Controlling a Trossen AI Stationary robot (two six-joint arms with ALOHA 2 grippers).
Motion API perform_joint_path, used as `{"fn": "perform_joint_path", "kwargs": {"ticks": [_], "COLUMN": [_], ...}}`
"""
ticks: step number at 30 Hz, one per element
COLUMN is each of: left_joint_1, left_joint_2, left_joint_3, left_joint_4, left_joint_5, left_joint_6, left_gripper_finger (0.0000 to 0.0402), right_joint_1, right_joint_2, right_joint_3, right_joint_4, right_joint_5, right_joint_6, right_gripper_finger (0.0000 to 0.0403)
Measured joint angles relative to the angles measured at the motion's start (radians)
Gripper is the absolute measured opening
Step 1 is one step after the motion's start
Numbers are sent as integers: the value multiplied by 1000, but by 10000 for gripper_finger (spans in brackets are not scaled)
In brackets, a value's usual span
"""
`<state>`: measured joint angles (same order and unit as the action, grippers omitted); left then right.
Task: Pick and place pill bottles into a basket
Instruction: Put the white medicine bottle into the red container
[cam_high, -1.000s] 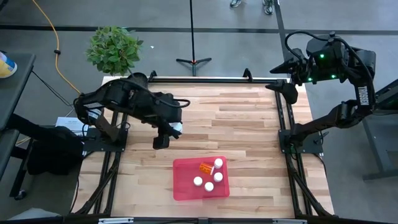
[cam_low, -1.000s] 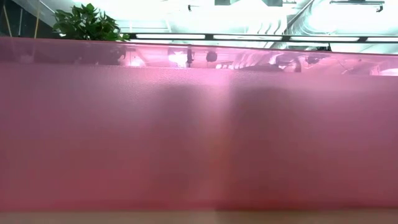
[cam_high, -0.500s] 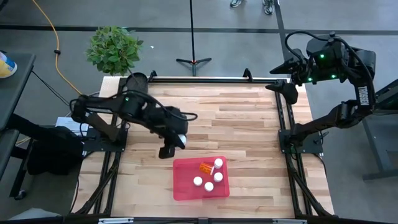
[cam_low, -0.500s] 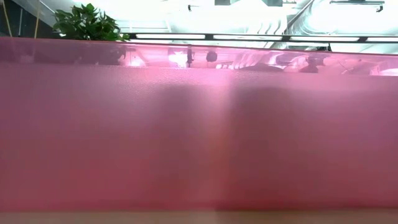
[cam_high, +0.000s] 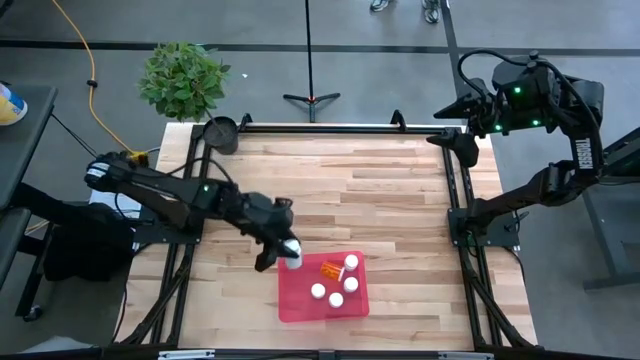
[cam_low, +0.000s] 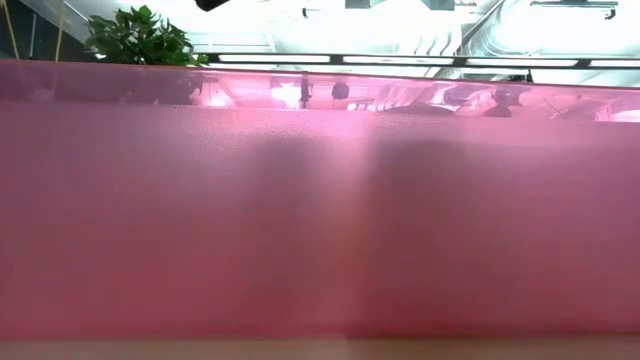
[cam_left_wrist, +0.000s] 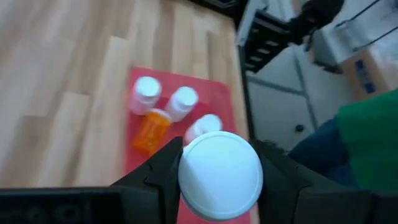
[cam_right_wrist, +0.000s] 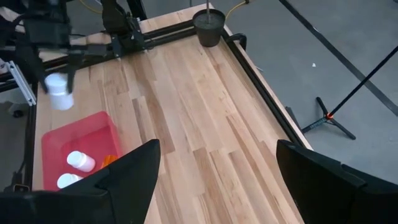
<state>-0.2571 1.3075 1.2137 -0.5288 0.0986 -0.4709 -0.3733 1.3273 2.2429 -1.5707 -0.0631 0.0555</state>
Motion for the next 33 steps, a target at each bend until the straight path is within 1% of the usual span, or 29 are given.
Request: {"fn": "perform_joint_path", "kwargs": {"ticks": [3,6,9,15,21,27,33], "left_joint_1": [-28,-47,-67,-118,-155,-187,-197], "left_joint_2": [3,18,28,75,155,239,315], "left_joint_3": [-68,-126,-177,-213,-212,-212,-212], "left_joint_4": [87,195,256,275,306,294,302], "left_joint_5": [-7,-39,-68,-178,-270,-370,-378], "left_joint_6": [-34,-72,-114,-161,-166,-171,-170], "left_gripper_finger": [190,190,190,190,190,190,190], "right_joint_1": [0,0,0,0,0,0,0], "right_joint_2": [1,1,1,1,1,2,2], "right_joint_3": [0,0,0,0,0,0,0], "right_joint_4": [0,0,0,0,0,2,1], "right_joint_5": [0,1,3,4,6,8,8], "right_joint_6": [0,0,-1,0,0,11,12], "right_gripper_finger": [312,312,312,312,312,312,312]}}
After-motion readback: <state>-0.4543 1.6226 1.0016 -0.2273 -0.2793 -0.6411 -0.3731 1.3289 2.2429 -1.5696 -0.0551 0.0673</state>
